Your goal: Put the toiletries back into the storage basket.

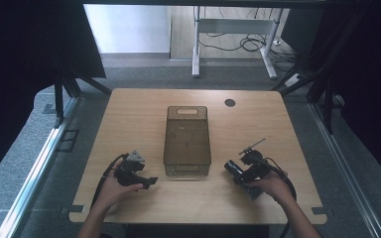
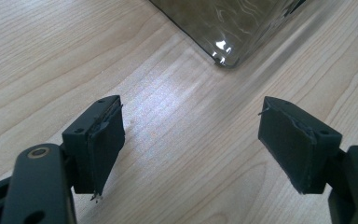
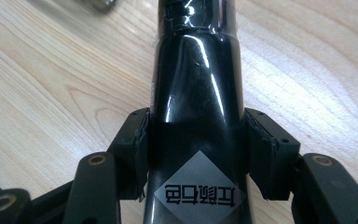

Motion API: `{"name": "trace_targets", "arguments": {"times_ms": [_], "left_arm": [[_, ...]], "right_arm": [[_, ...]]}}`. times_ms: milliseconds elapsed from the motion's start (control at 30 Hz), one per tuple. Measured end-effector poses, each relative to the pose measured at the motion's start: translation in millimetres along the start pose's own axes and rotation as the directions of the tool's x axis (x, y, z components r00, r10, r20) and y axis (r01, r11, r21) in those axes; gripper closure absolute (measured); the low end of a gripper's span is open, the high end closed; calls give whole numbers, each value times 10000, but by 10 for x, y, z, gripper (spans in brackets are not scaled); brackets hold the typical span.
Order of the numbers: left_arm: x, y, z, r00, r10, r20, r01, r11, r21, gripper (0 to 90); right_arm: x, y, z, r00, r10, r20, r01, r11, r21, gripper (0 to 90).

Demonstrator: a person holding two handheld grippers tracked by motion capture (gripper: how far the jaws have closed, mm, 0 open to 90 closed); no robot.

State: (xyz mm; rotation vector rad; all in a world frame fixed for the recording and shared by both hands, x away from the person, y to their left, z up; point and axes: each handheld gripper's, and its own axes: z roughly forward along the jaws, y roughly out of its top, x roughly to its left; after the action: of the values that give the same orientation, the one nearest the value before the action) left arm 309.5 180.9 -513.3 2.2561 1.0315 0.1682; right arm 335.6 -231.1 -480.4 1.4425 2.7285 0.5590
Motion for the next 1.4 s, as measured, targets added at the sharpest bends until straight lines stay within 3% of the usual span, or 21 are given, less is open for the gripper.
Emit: {"name": "trace_targets", "arguments": {"times_ms": [567, 1400], "left_arm": [[-27, 8, 13, 10000, 43, 21, -43, 10000, 50, 229], [-27, 8, 20, 10000, 18, 80, -18, 10000, 20, 229]], "right_arm": [[-23, 199, -395, 9971, 502, -580, -563, 9924, -1091, 457], [11, 584, -599, 9895, 771, -1223, -961, 9828, -1578, 459]]}}
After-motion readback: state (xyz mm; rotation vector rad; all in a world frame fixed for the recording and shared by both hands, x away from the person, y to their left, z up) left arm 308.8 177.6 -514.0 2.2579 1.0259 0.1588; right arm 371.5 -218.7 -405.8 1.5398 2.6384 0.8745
